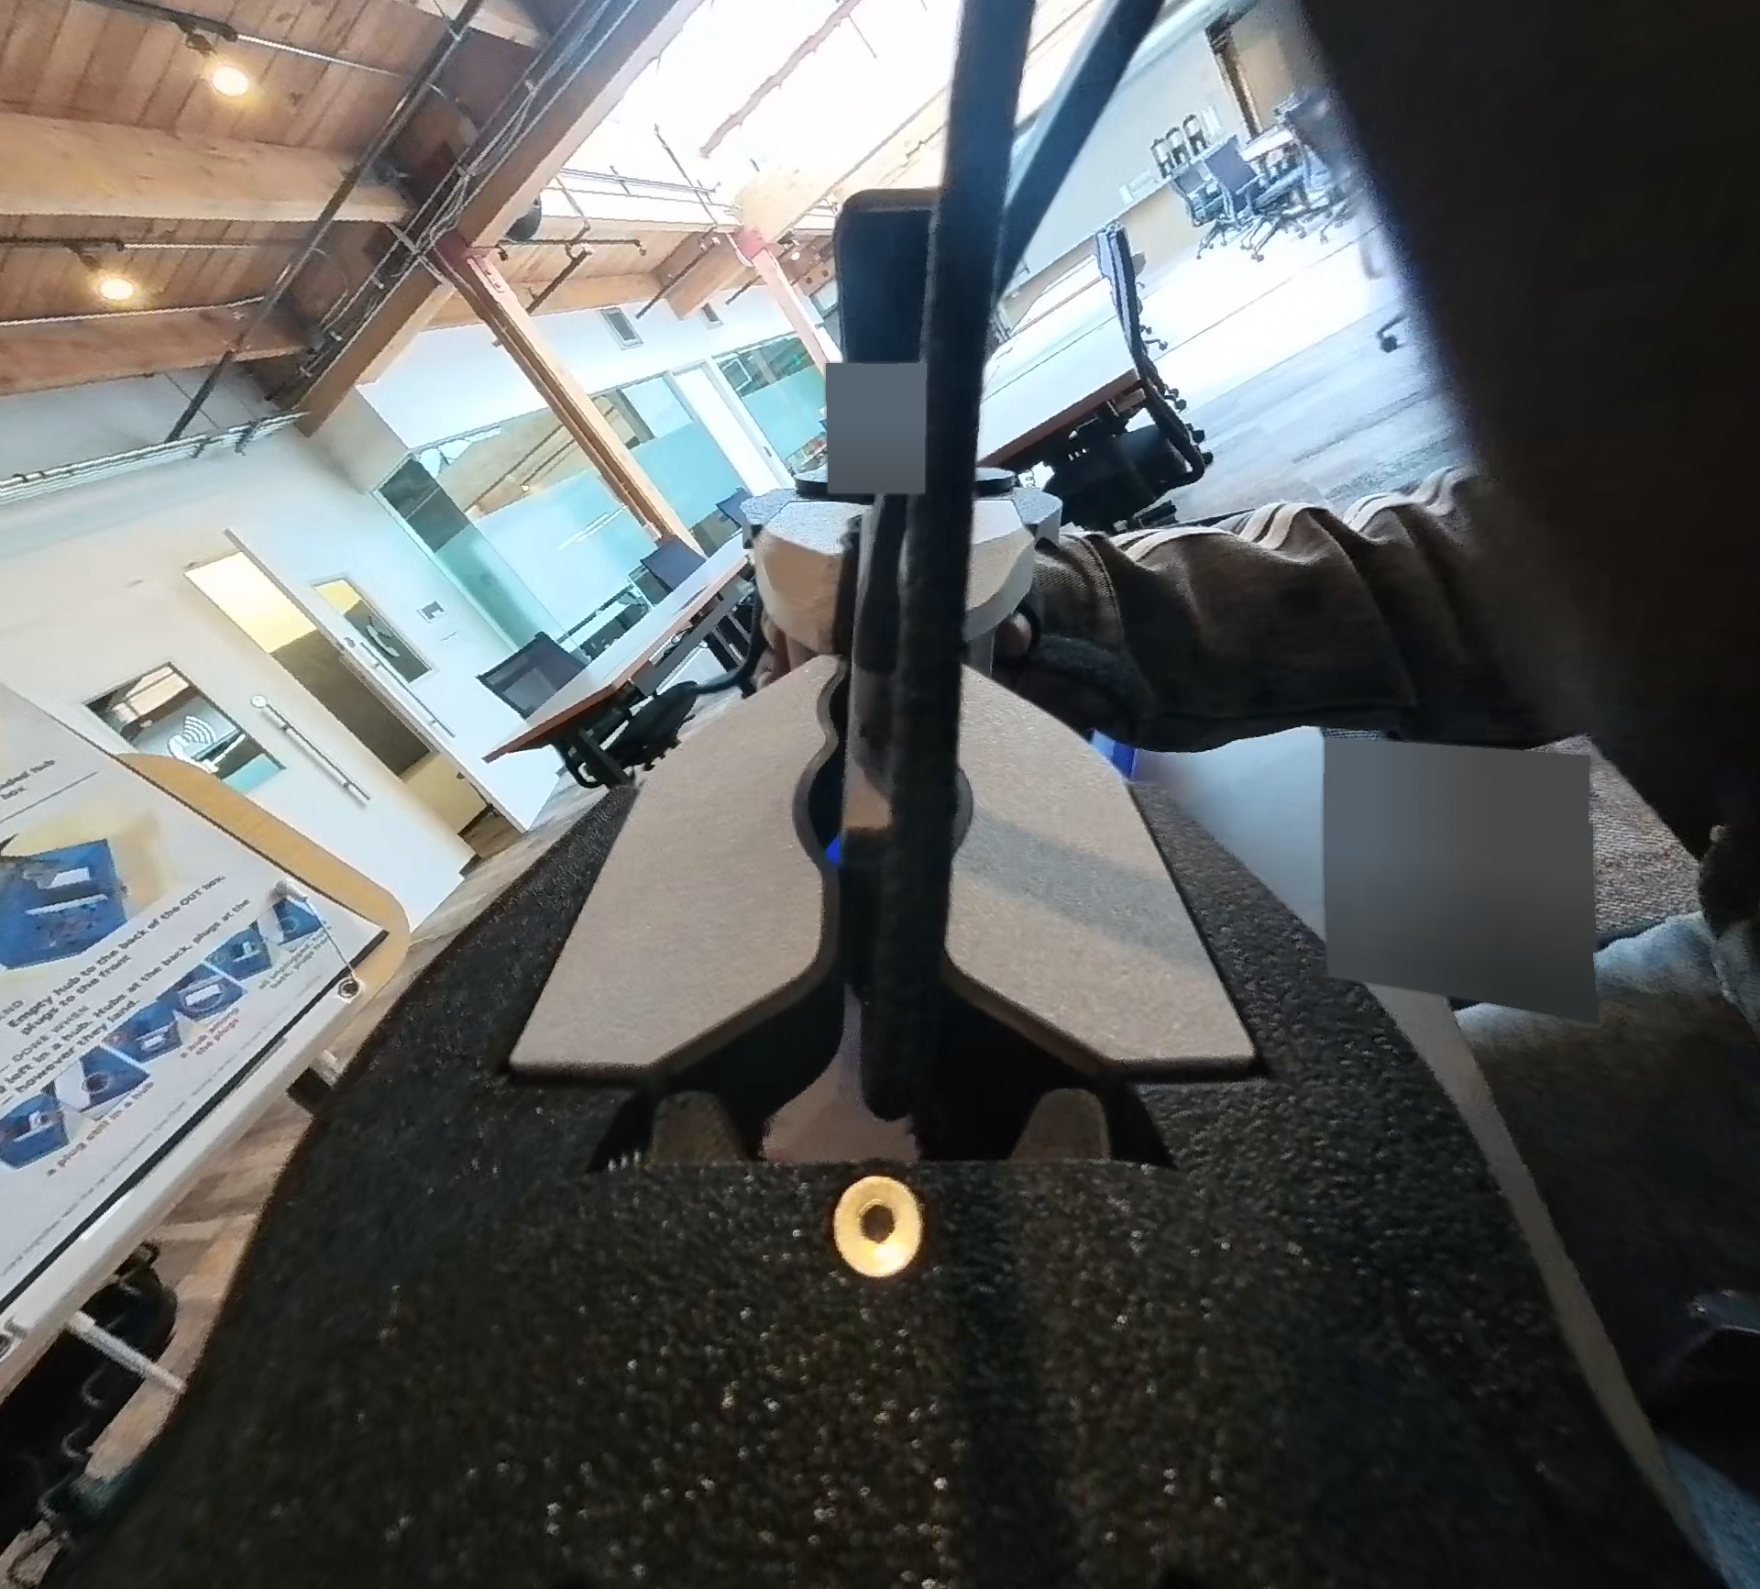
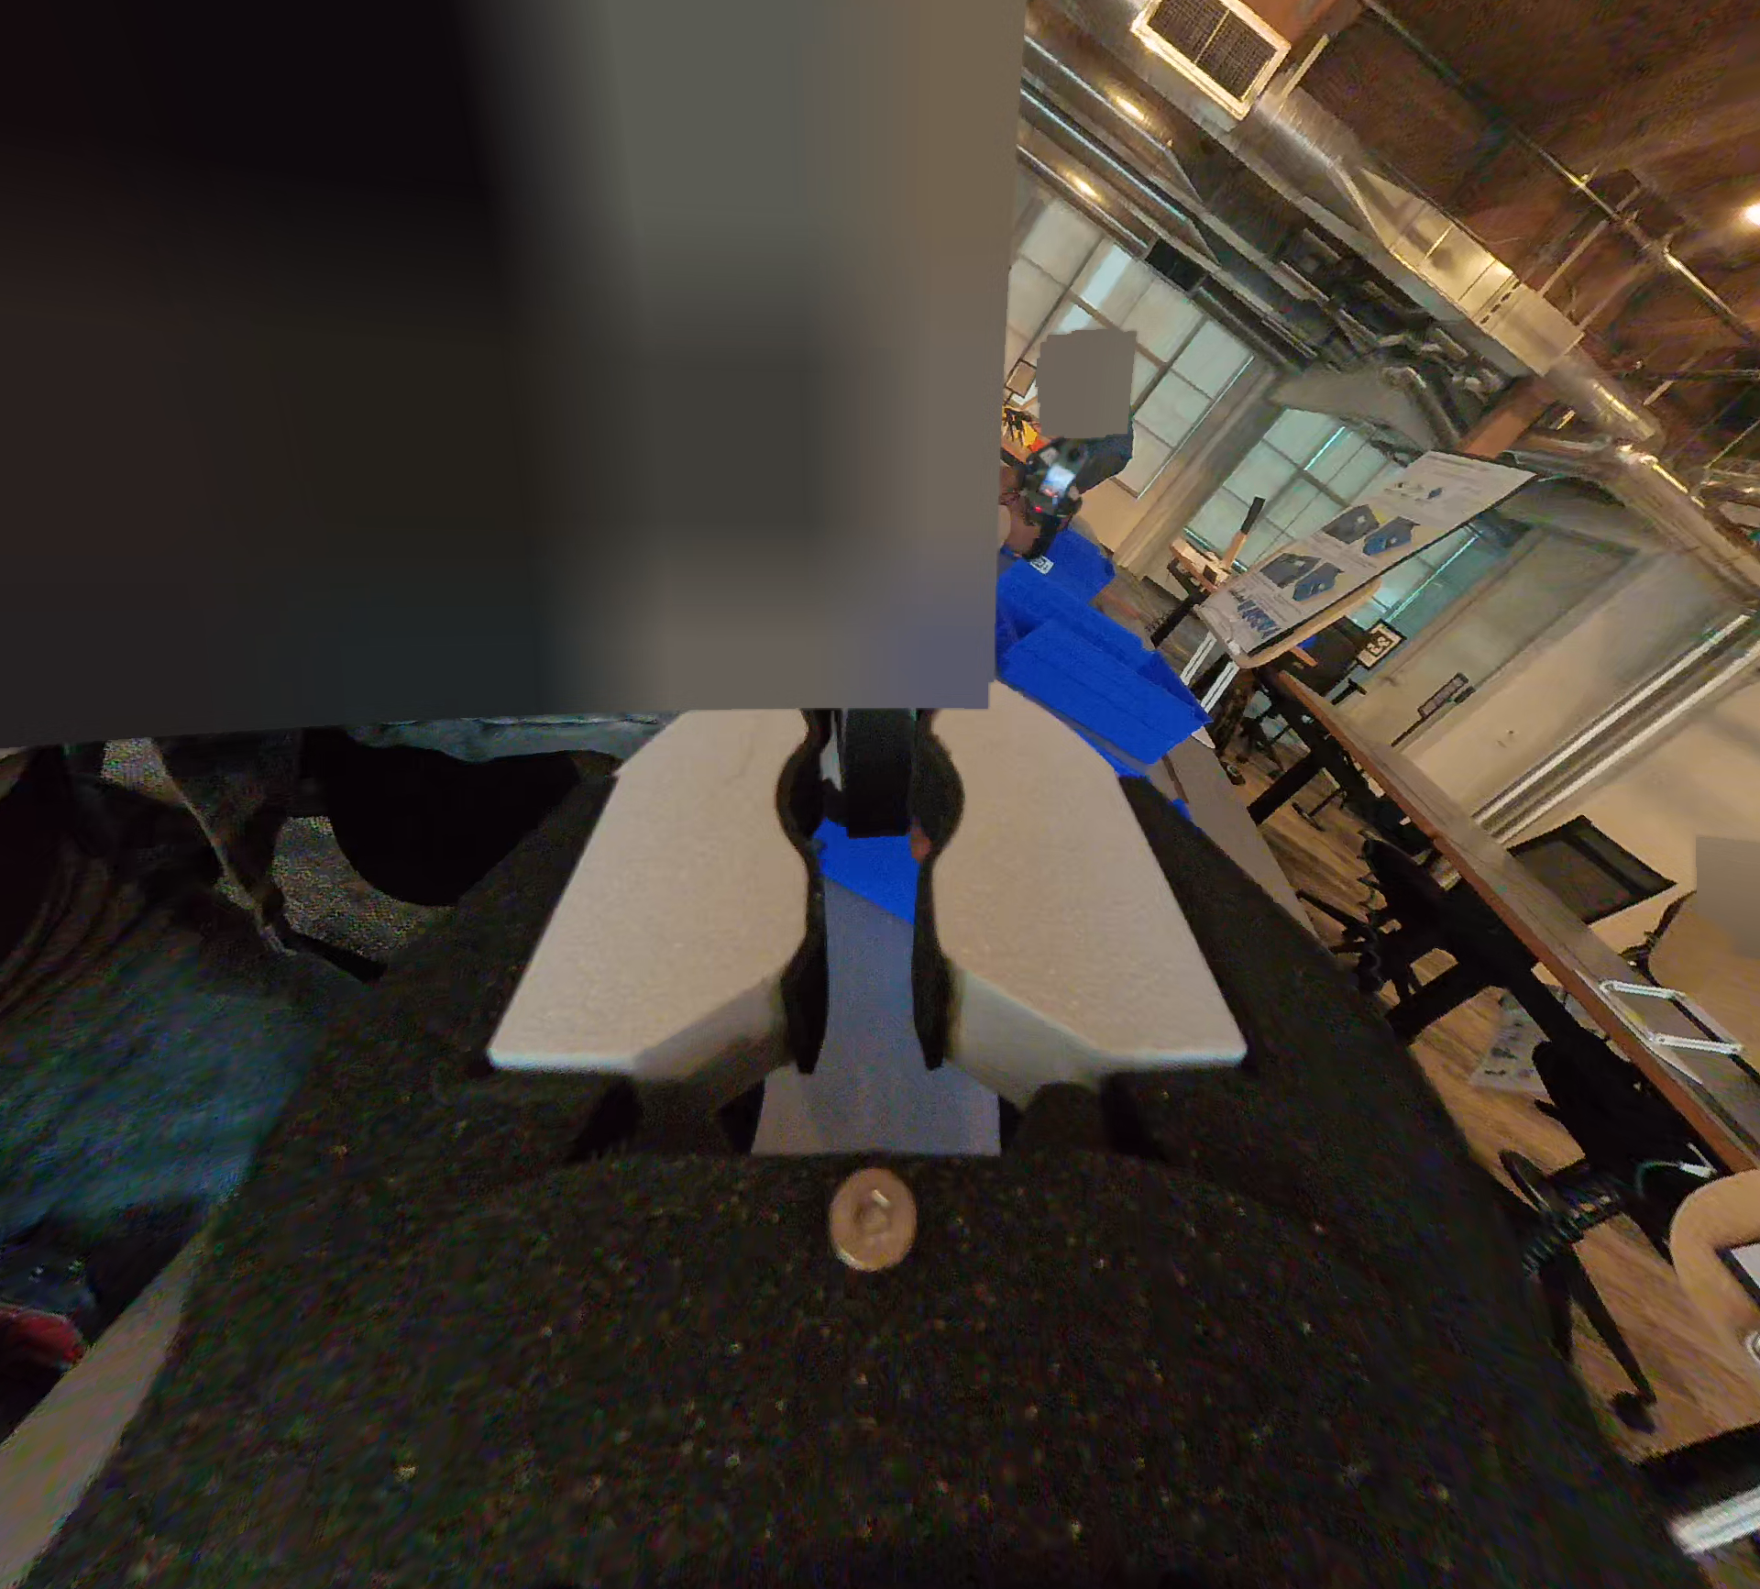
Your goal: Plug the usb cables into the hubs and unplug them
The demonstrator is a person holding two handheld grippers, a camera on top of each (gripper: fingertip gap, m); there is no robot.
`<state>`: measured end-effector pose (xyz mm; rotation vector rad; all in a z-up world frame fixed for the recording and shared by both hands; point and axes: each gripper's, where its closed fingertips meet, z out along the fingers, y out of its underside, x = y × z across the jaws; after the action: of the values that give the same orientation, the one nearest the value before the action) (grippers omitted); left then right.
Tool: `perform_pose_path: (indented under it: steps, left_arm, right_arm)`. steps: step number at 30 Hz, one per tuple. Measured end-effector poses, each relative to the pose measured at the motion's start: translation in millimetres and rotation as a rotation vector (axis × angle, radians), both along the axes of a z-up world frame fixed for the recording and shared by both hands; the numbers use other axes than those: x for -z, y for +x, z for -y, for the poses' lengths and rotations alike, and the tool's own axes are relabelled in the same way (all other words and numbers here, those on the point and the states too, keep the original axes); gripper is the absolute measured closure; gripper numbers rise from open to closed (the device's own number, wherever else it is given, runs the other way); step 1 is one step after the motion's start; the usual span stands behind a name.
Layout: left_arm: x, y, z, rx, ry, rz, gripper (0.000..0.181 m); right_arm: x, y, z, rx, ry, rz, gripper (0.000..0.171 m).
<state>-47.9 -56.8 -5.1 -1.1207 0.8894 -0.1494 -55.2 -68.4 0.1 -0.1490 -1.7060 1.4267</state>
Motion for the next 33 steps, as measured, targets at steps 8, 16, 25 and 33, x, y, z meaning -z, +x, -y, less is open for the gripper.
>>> perform_pose_path:
  steps: [8, 16, 25, 33]
  left_arm:
    - [-22.8, -38.9, -9.8, -0.209, 0.118, 0.111, 0.168]
    - [-45.2, -137.8, 5.9, -0.667, 0.216, 0.166, 0.168]
    - [-55.7, -187.5, 32.5, -0.893, 0.283, 0.168, 0.169]
    - [-55.6, -193.1, 33.8, -0.941, 0.292, 0.130, 0.169]
  right_arm:
    - [-43.2, 0.5, -49.6, 0.238, -0.311, -0.144, 0.142]
    - [-34.0, 24.9, -105.4, 0.613, -0.442, -0.103, 0.135]
    - [-26.7, 63.6, -135.4, 0.815, -0.442, -0.023, 0.139]
    - [-4.7, 86.4, -161.2, 0.951, -0.348, 0.114, 0.147]
